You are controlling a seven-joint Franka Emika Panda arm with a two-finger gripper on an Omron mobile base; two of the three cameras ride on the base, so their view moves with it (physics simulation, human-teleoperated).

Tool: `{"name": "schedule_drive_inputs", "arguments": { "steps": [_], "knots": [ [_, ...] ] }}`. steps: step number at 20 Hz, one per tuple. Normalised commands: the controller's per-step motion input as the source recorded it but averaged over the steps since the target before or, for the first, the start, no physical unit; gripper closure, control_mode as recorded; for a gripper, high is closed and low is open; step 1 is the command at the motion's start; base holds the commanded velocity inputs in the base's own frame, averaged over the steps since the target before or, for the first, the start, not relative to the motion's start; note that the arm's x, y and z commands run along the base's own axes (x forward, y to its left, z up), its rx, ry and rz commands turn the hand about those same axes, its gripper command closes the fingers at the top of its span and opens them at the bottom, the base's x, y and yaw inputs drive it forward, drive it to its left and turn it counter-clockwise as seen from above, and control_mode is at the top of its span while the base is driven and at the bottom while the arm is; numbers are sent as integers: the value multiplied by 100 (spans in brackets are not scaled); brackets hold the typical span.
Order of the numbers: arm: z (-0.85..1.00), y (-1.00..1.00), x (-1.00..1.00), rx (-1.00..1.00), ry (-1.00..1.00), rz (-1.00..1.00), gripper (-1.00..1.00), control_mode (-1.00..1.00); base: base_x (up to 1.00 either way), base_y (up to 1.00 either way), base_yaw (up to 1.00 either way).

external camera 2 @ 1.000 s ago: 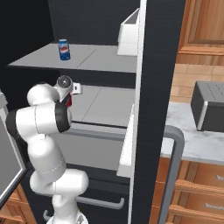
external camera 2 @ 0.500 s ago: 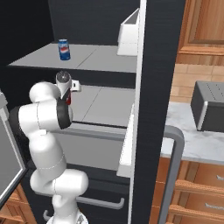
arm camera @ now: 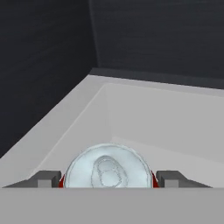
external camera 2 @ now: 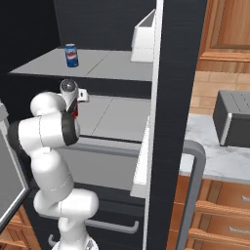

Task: Open the fridge, grab two sodas, and place both sodas inside the bowl with ice on the dining counter.

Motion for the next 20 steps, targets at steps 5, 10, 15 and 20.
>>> {"name": "schedule_drive_inputs", "arguments": {
  "steps": [5, 10, 15, 20],
  "knots": [
    [-11, -2, -26, 0, -7, 0, 100, -100, 0, 0, 0],
    [-13, -10, -44, 3, -9, 0, 100, -100, 0, 0, 0],
    [-1, -12, -86, 5, -11, 0, 100, -100, 0, 0, 0],
    [41, -30, -98, 21, -1, 0, 100, -100, 0, 0, 0]
  ]
}}
